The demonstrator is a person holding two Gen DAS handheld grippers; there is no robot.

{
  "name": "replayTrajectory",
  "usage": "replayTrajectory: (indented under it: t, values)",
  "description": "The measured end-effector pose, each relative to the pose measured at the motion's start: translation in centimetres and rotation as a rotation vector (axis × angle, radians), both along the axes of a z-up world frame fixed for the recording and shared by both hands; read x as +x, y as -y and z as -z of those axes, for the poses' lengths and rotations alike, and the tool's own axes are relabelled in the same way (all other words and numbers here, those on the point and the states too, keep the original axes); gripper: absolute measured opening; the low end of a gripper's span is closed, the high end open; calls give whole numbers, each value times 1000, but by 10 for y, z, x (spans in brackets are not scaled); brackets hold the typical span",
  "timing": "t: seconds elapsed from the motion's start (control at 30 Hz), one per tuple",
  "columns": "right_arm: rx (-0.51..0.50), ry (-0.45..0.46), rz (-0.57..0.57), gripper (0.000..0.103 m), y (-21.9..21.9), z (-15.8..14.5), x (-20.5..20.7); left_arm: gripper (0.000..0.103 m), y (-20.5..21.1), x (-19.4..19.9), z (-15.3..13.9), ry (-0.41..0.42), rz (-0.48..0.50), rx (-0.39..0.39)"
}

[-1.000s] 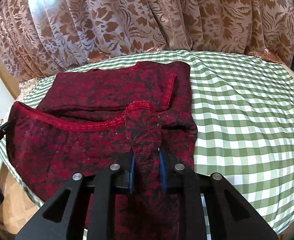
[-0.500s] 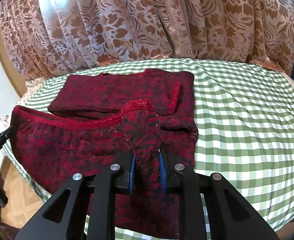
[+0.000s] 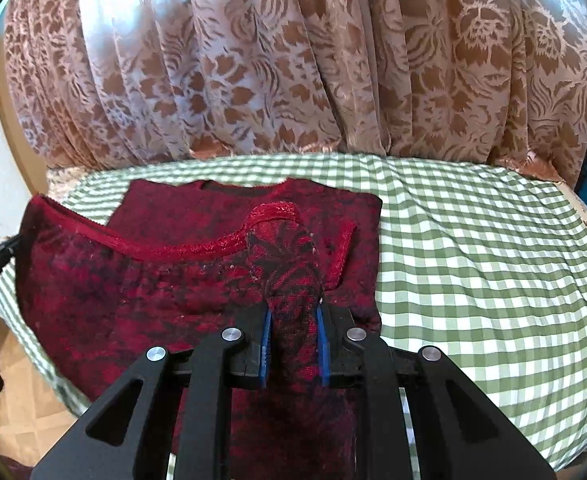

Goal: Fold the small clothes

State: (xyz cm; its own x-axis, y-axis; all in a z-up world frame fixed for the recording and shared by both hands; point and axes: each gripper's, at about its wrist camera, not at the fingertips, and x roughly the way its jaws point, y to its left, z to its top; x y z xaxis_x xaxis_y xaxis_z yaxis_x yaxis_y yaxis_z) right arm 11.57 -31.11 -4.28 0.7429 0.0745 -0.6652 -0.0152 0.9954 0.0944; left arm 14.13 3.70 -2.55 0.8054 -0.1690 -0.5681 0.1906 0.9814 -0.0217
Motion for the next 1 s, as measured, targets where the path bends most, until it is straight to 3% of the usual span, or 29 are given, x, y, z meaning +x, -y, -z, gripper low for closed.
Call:
replayTrajectory:
  t: [0.2, 0.43, 0.73, 1.0]
  values:
    - [48, -120, 57, 17, 7, 52, 15, 14, 11, 2, 17, -26, -9, 55]
    - [66, -132, 67, 17, 11, 62, 16, 14, 9, 9, 23, -58, -20, 41]
    - [36, -76, 23, 16, 5, 25, 11, 14, 3, 10, 15, -62, -12, 5]
    - [47, 31, -4, 16, 1, -29, 17, 14, -12, 26, -16, -41, 10, -96]
